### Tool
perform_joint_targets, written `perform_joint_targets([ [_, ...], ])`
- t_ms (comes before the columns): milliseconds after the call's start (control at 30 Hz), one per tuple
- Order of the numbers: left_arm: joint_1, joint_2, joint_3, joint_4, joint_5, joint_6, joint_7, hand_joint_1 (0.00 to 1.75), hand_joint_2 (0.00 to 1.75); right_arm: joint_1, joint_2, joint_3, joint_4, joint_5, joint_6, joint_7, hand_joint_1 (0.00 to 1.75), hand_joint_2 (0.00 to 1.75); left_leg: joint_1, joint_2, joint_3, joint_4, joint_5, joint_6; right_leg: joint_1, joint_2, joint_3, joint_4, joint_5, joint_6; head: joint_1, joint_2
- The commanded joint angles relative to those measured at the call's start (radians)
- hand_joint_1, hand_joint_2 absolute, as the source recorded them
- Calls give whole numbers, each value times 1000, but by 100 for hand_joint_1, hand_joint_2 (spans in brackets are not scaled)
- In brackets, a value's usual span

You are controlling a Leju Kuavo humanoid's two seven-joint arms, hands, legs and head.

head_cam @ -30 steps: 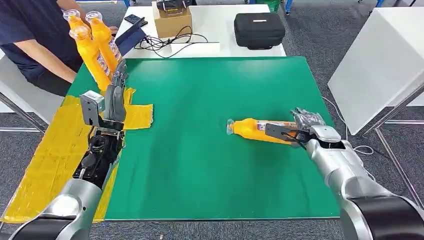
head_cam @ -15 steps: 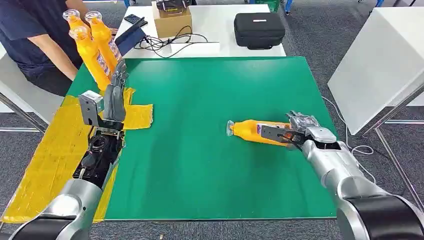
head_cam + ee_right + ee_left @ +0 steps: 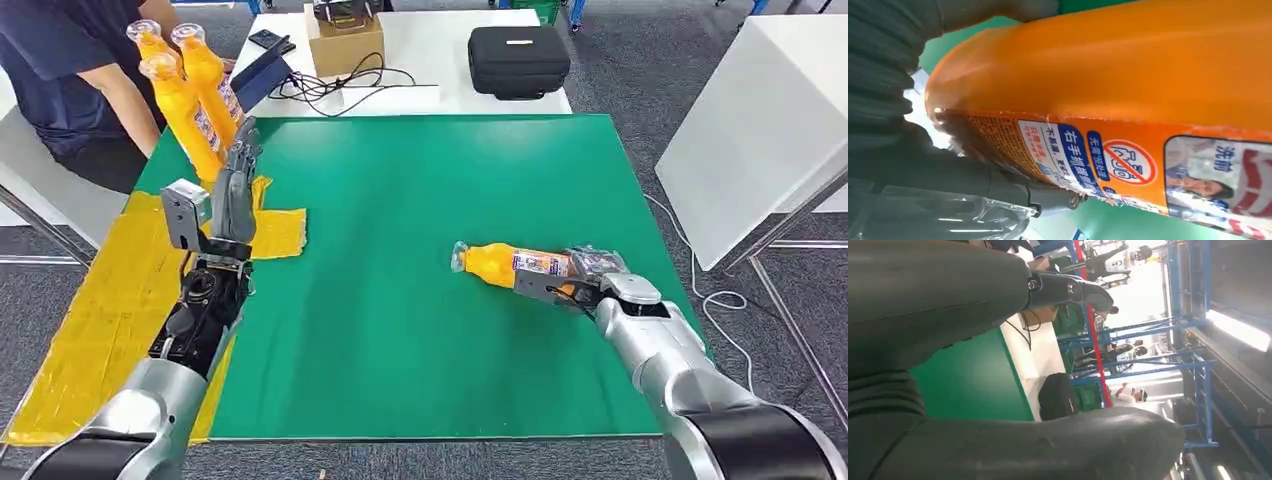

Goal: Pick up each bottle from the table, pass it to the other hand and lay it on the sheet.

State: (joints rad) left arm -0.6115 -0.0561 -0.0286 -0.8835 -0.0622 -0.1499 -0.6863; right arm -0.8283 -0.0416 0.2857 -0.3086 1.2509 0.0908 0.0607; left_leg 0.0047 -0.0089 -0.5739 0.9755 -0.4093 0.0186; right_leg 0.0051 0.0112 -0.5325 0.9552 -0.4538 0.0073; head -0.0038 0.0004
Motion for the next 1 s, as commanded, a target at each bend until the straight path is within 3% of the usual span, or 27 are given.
perform_joint_targets([
  [33,-56,4,-34,89,13,0,-12,0,0,31,-5,15,57,-11,10,3,175,175,1,-2,3,-1,0,0,1,-4,4,-2,0,1,0,0],
  [300,-34,22,-36,93,54,-29,-12,0,0,-27,16,-94,7,-136,-138,-93,175,175,1,0,5,0,-1,-1,1,-2,6,-1,-1,1,0,0],
  [1000,-35,21,-36,95,54,-27,-12,0,0,-23,16,-93,4,-142,-132,-88,175,175,1,1,2,2,-3,-1,1,-1,3,0,-2,2,0,0],
])
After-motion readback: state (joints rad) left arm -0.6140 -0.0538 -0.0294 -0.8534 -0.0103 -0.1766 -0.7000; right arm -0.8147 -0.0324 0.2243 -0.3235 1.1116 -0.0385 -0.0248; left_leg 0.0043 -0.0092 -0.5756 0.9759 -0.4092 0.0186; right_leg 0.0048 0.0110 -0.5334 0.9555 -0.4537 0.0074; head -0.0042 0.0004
